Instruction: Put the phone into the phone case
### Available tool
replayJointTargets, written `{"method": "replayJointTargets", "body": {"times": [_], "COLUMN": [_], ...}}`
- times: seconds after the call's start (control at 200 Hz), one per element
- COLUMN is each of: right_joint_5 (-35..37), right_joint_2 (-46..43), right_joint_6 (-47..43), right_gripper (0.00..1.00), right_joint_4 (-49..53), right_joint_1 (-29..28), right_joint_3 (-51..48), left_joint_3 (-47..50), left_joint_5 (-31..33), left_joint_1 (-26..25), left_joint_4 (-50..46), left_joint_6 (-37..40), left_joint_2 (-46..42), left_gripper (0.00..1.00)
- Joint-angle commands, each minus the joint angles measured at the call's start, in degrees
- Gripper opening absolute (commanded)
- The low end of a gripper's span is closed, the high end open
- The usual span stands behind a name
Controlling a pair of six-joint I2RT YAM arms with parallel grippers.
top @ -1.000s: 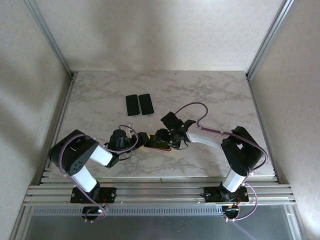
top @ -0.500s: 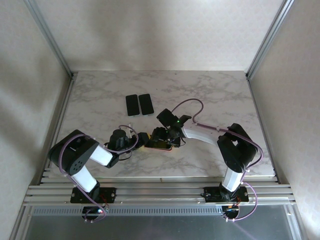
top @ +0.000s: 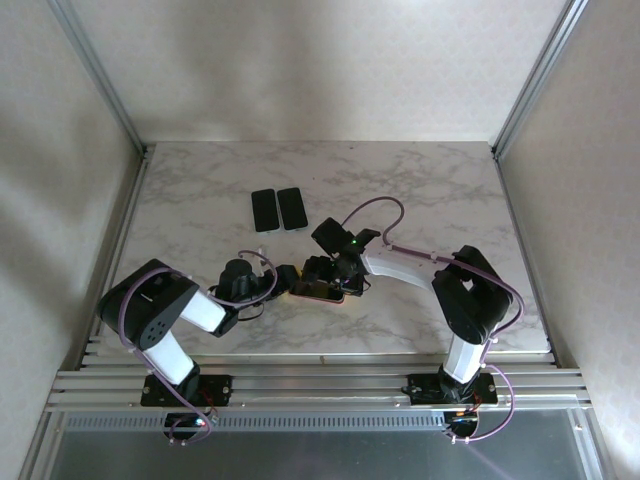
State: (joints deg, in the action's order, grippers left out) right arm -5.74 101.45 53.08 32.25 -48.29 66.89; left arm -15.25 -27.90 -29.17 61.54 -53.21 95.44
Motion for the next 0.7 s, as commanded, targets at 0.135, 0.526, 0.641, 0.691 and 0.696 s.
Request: {"method": "replayJointTargets", "body": {"times": [0.135,0.526,0.641,0.691,0.696], "right_joint_5": [0.5,2.2,3.3,3.7,3.7], "right_joint_2": [2.2,3.3,2.5,2.0,1.9], "right_joint_6": [-0.8,-0.9,-1.4,-1.6,-1.6], "right_gripper": [0.99,0.99,0.99,0.99,0.99], "right_joint_4": [0.7,1.9,2.1,2.4,2.4], "right_joint_1": [-0.8,-1.2,-1.1,-1.2,-1.2], "right_joint_3": [2.6,3.0,2.4,2.3,2.3], "left_joint_3": [1.3,2.1,2.2,2.1,2.1], "left_joint_5": [-0.5,1.0,1.5,1.8,1.9], "left_joint_1": [-0.5,-0.6,-0.5,-0.5,-0.5], "left_joint_4": [1.1,-1.2,-2.6,-3.3,-3.4], "left_joint_6": [-0.4,0.1,0.4,0.5,0.5], "left_joint_2": [-1.2,-4.6,-6.0,-6.6,-6.7], "left_gripper": [0.52,0.52,0.52,0.52,0.52]}}
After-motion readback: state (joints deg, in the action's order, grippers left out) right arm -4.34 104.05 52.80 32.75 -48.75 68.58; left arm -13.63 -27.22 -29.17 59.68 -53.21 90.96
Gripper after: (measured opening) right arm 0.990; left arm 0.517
